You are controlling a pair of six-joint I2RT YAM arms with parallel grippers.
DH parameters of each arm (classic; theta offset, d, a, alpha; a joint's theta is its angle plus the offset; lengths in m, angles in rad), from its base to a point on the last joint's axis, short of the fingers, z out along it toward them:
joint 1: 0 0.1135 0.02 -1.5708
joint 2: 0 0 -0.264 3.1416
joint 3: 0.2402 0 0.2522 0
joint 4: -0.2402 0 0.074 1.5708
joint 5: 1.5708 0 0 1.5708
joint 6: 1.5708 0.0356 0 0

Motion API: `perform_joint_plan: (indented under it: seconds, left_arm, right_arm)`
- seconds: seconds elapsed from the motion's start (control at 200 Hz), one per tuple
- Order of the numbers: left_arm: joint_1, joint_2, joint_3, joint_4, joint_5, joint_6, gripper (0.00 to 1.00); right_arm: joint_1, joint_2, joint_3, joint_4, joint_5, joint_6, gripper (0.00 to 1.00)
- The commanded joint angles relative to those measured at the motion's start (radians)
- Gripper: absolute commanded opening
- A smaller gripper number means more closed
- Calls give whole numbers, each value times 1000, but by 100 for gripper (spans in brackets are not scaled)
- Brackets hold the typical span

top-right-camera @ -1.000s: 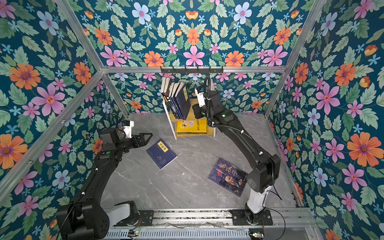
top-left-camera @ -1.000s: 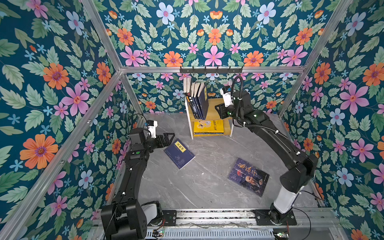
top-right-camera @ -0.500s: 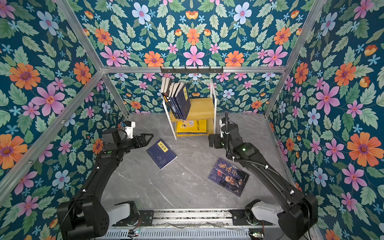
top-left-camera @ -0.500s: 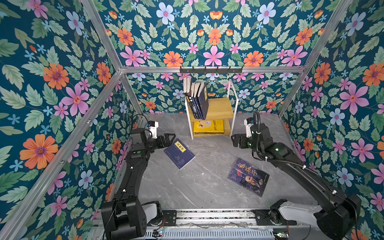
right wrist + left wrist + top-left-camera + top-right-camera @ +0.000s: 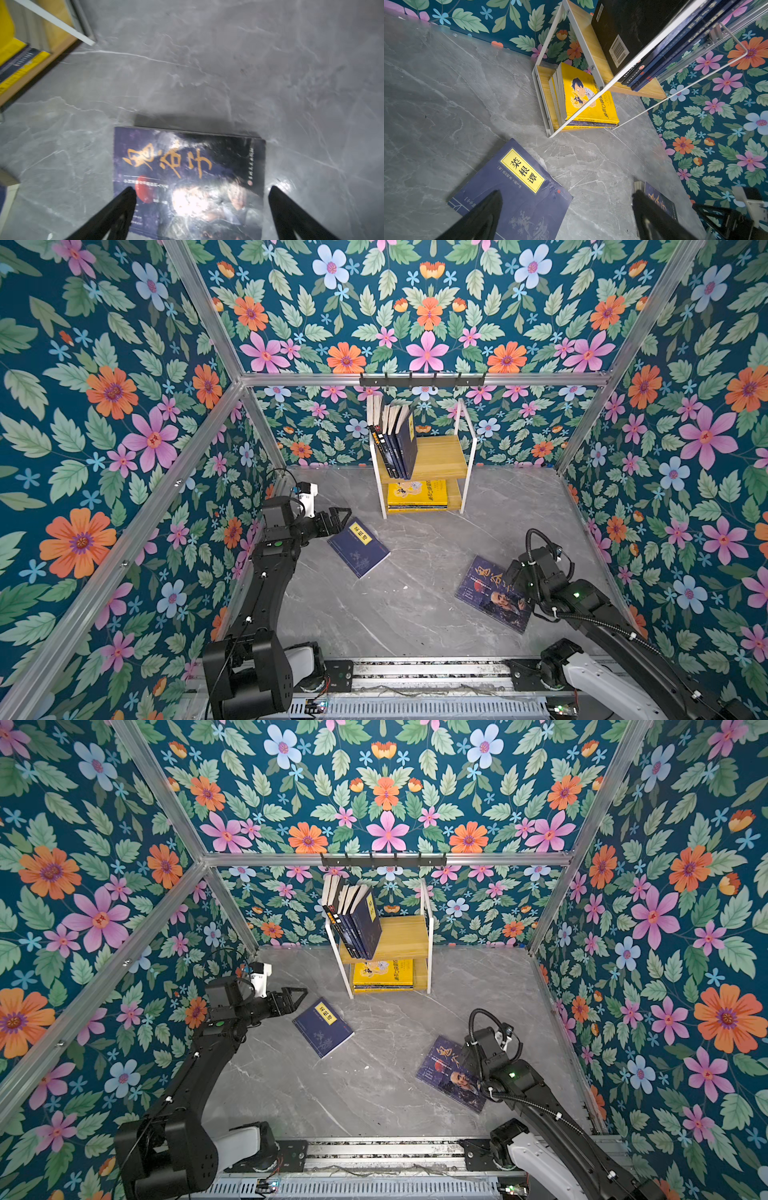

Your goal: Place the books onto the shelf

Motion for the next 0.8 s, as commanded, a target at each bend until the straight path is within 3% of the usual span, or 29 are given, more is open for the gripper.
perform_joint_plan:
  seconds: [0.0,0.225,0.51,0.795]
  left_arm:
    - [2,2,5,8,-1,14,100]
    - [3,6,-5,25,6,8,100]
    - [3,24,11,4,8,27,100]
    - [-15,33,-22,28,27,12,99]
  right_arm:
    - [-39,-23,-28,-100,-13,115,99]
    - [-114,-64,-134,-53,-83,146,99]
    - [-134,-16,-233,197,-269,94,99]
    - [-122,69,-257,394,-363,124,86]
